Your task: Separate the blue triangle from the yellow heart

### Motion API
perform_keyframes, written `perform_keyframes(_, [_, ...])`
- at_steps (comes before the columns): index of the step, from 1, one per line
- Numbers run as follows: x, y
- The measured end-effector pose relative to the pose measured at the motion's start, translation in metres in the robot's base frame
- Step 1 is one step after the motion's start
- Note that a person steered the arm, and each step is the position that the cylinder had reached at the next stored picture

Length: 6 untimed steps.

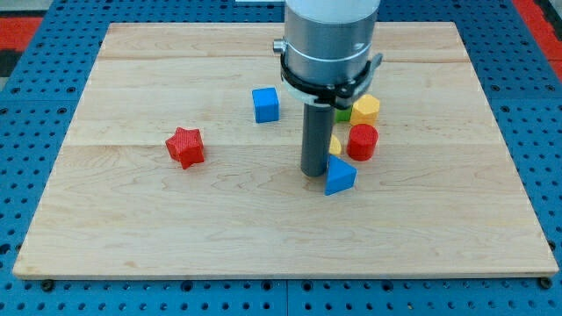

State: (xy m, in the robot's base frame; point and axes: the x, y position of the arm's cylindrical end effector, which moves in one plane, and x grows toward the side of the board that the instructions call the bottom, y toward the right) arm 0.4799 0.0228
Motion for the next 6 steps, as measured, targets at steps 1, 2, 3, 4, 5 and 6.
perform_keyframes(1, [-0.002,-0.014])
perform_keyframes(2, [0.028,0.032])
perform_keyframes(3, [0.022,0.068])
perform_keyframes(4, [-0.009,0.058])
perform_keyframes(5, [0.033,0.085])
perform_keyframes(6, [0.064,0.112])
